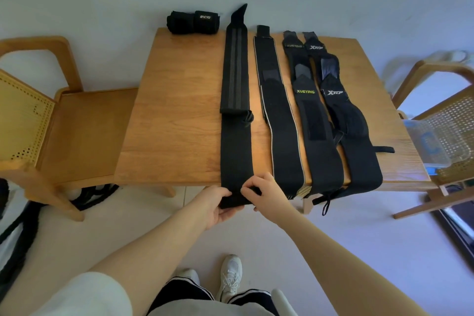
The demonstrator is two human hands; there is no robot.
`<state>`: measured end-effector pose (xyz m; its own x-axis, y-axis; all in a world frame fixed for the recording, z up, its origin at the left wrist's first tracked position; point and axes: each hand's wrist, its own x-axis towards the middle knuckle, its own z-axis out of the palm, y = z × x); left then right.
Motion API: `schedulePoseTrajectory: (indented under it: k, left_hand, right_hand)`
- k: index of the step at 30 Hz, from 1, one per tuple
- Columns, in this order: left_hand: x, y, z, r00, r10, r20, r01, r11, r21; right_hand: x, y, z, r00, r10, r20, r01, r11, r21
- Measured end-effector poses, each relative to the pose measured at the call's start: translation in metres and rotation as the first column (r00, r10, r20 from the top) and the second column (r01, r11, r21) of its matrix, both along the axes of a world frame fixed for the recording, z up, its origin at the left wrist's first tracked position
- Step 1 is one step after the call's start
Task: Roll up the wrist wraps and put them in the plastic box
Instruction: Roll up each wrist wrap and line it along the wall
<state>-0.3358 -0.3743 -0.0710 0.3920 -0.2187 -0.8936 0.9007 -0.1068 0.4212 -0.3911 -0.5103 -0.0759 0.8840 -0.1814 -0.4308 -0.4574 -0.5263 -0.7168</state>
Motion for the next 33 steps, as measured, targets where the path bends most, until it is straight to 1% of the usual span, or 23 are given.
schedulePoseTrajectory:
  k: [2,3,4,8,11,15,18,19,20,21,22,23,24,25,26,27,28,29,31,33]
  left_hand:
    - [0.002,-0.001,0.000,1.000,-0.001,-0.013,0.001,1.000,0.017]
    - [0.003,-0.003,0.000,1.000,-0.008,-0.021,0.009,1.000,0.016]
    - [0.004,-0.004,0.000,1.000,-0.013,-0.028,0.013,1.000,0.007]
    - [0.007,-0.008,-0.003,0.999,-0.005,-0.041,0.002,0.998,-0.062]
    - [0.008,-0.010,-0.004,1.000,0.015,-0.026,-0.017,0.995,-0.099]
    - [0.011,-0.014,-0.003,0.996,-0.021,0.090,0.027,0.997,-0.066]
    - [0.015,-0.019,-0.003,0.988,-0.069,0.138,0.072,0.997,-0.013]
    - [0.017,-0.020,-0.003,0.987,-0.070,0.143,0.070,0.998,0.010]
    - [0.019,-0.022,-0.003,0.988,-0.066,0.140,0.062,0.998,0.032]
    - [0.020,-0.024,-0.003,0.989,-0.057,0.134,0.051,0.997,0.053]
    - [0.022,-0.026,-0.004,0.991,-0.048,0.128,0.039,0.997,0.069]
    - [0.023,-0.028,-0.003,0.991,-0.041,0.126,0.030,0.996,0.083]
    - [0.024,-0.031,-0.003,0.991,-0.037,0.128,0.024,0.994,0.103]
    - [0.025,-0.034,-0.003,0.991,-0.037,0.131,0.021,0.992,0.128]
    - [0.026,-0.035,-0.003,0.990,-0.043,0.134,0.022,0.988,0.153]
    - [0.027,-0.037,-0.002,0.990,-0.048,0.134,0.025,0.986,0.168]
    - [0.028,-0.038,0.000,0.990,-0.047,0.132,0.024,0.985,0.170]
    - [0.029,-0.039,0.000,0.990,-0.051,0.131,0.028,0.985,0.172]
    - [0.030,-0.040,0.000,0.990,-0.064,0.126,0.040,0.982,0.185]
    - [0.031,-0.041,0.005,0.996,-0.026,0.088,0.012,0.989,0.148]
  right_hand:
    - [-0.005,-0.008,0.000,0.992,0.125,0.015,-0.126,0.992,0.025]
    - [-0.006,-0.012,0.000,0.988,0.156,0.004,-0.156,0.988,0.015]
    - [-0.006,-0.015,-0.001,0.989,0.149,0.000,-0.149,0.989,0.005]
    - [-0.002,-0.012,-0.007,0.999,-0.047,0.006,0.047,0.998,0.044]
    - [0.005,-0.017,-0.011,0.992,-0.121,-0.031,0.123,0.988,0.095]
    - [0.020,-0.024,-0.005,0.950,-0.253,-0.185,0.288,0.937,0.199]
    - [0.030,-0.021,-0.004,0.921,-0.310,-0.237,0.358,0.914,0.192]
    - [0.032,-0.020,-0.004,0.922,-0.312,-0.229,0.351,0.923,0.156]
    - [0.033,-0.019,-0.004,0.935,-0.290,-0.207,0.313,0.946,0.087]
    - [0.034,-0.017,-0.004,0.958,-0.224,-0.176,0.224,0.974,-0.020]
    - [0.031,-0.015,-0.004,0.983,-0.112,-0.148,0.082,0.977,-0.195]
    - [0.028,-0.013,-0.003,0.995,0.012,-0.097,-0.050,0.916,-0.398]
    - [0.023,-0.011,-0.005,0.989,0.147,0.000,-0.122,0.820,-0.560]
    - [0.020,-0.011,-0.007,0.954,0.277,0.114,-0.141,0.752,-0.644]
    - [0.018,-0.013,-0.009,0.918,0.358,0.172,-0.167,0.740,-0.651]
    - [0.018,-0.015,-0.008,0.898,0.406,0.169,-0.225,0.754,-0.617]
    - [0.018,-0.018,-0.008,0.884,0.448,0.136,-0.292,0.754,-0.589]
    - [0.019,-0.021,-0.008,0.872,0.482,0.086,-0.347,0.732,-0.586]
    - [0.025,-0.025,-0.009,0.854,0.520,0.034,-0.392,0.684,-0.615]
    - [0.031,-0.027,-0.008,0.846,0.533,-0.001,-0.421,0.667,-0.615]
